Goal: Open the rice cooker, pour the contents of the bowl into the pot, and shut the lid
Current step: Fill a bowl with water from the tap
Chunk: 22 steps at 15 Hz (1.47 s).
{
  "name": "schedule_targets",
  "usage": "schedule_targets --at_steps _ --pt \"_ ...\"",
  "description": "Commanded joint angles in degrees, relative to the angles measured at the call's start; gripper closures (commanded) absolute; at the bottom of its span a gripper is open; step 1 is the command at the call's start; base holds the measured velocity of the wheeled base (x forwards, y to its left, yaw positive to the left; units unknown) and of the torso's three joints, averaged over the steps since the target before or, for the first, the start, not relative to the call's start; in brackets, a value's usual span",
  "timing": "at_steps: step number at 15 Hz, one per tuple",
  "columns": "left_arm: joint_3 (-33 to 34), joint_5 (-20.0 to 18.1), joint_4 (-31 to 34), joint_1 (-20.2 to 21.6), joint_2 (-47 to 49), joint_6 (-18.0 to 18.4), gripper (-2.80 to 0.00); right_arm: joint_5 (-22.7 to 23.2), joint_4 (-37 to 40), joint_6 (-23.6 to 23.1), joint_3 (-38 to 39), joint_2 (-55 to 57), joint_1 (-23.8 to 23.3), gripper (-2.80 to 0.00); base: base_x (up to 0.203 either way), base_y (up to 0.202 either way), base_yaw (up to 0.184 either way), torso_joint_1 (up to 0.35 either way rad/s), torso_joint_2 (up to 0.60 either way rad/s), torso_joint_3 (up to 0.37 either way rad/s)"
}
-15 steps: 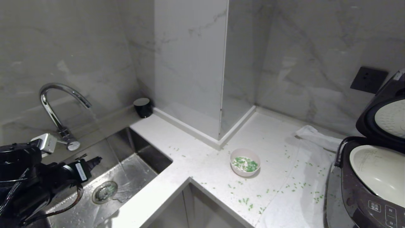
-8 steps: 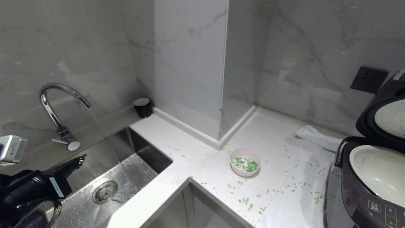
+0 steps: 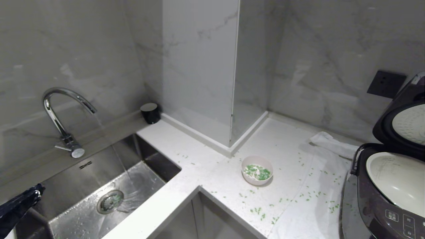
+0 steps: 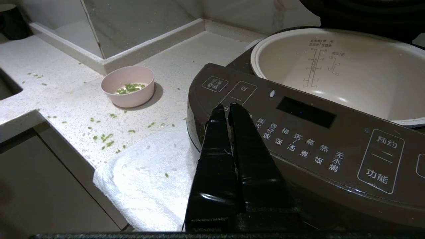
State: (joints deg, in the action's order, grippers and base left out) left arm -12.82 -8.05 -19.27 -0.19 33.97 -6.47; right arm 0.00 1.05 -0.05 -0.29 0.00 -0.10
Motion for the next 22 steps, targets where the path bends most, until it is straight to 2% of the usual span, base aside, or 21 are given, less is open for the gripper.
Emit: schedule_targets --at_steps 1,4,6,9,11,13,16,17,22 --pt "-0.25 -0.19 4.27 -0.80 -12.36 3.22 0.00 0.00 0.01 -0.04 0.03 0.00 0.01 0.00 0.000 0.000 0.000 0.000 0.00 0.000" --pt "-0.04 -0.25 12.36 -1.11 -21.49 8.07 0.00 0.00 0.01 -0.04 -0.06 0.00 0.01 0.00 0.000 0.000 0.000 0.000 0.00 0.000" --pt "1.96 -0.32 16.59 -0.25 -26.37 9.31 0.00 0.00 0.01 -0.04 0.00 0.00 0.01 0.00 0.000 0.000 0.000 0.000 0.00 0.000" --pt "9.91 0.08 17.91 0.15 -33.55 11.26 0.00 0.00 0.01 -0.04 -0.03 0.00 0.01 0.00 0.000 0.000 0.000 0.000 0.00 0.000" --pt "11.96 4.40 17.61 0.27 -34.06 13.21 0.00 0.00 0.01 -0.04 0.03 -0.09 0.01 0.00 0.000 0.000 0.000 0.000 0.00 0.000" --pt "13.70 5.12 17.05 0.29 -34.06 17.17 0.00 0.00 0.01 -0.04 -0.05 0.00 0.01 0.00 0.000 0.000 0.000 0.000 0.00 0.000" --pt "13.61 6.27 17.13 0.28 -34.06 13.02 0.00 0.00 0.01 -0.04 -0.06 0.00 0.01 0.00 0.000 0.000 0.000 0.000 0.00 0.000" --pt "13.70 7.17 17.00 0.28 -34.06 12.80 0.00 0.00 0.01 -0.04 0.03 -0.03 0.01 0.00 0.000 0.000 0.000 0.000 0.00 0.000" --pt "13.70 7.08 17.16 0.28 -34.06 12.41 0.00 0.00 0.01 -0.04 -0.04 0.00 0.01 0.00 0.000 0.000 0.000 0.000 0.00 0.000"
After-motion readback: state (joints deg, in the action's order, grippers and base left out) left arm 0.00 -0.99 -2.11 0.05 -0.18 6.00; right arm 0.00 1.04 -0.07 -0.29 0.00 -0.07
